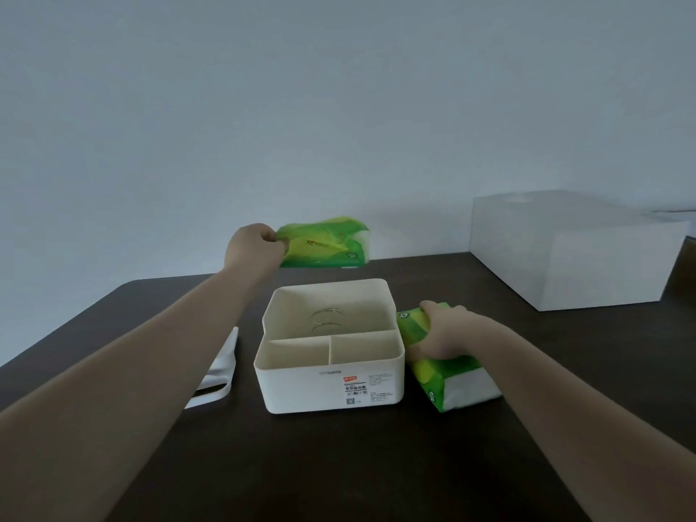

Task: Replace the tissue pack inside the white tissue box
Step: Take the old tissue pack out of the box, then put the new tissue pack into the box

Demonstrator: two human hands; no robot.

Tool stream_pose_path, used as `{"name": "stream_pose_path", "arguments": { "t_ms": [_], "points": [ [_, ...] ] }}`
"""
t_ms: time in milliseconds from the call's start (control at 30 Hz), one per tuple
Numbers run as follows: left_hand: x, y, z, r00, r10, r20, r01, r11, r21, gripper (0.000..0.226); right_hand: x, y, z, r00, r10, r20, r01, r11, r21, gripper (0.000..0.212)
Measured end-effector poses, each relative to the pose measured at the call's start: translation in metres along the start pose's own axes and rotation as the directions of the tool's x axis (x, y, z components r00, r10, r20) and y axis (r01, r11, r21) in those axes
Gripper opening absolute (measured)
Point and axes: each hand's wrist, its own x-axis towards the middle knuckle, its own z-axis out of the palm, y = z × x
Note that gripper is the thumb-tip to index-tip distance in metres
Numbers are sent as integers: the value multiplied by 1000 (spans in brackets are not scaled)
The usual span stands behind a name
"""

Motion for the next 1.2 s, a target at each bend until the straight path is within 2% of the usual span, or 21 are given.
{"name": "stream_pose_path", "arguments": {
  "t_ms": [367,600,733,833,900,967,1067,1200],
  "points": [
    [33,-58,22,978,-208,-4,205,969,-135,17,21,7,-7,999,-7,-47,10,998,58,91],
    [22,-72,38,956,-248,155,268,956,-121,7,31,3,-12,995,-36,-95,47,992,113,91],
    [24,-79,41,925,-265,274,315,935,-160,12,30,-4,-30,963,-48,-263,76,993,94,95],
    [23,-90,44,909,-263,322,299,952,-67,13,30,-13,-49,888,-80,-453,136,986,93,98],
    [21,-97,45,894,-276,353,317,946,-62,14,28,-21,-62,826,-142,-545,243,963,118,95],
    [20,-103,45,885,-286,366,317,948,-25,24,23,-32,-70,769,-295,-567,420,902,99,93],
    [19,-105,43,894,-278,352,301,954,-11,27,13,-53,-68,694,-585,-420,635,772,-27,94],
    [17,-101,35,913,-258,316,291,955,-60,13,8,-81,-60,652,-724,-225,628,682,-374,88]
  ]
}}
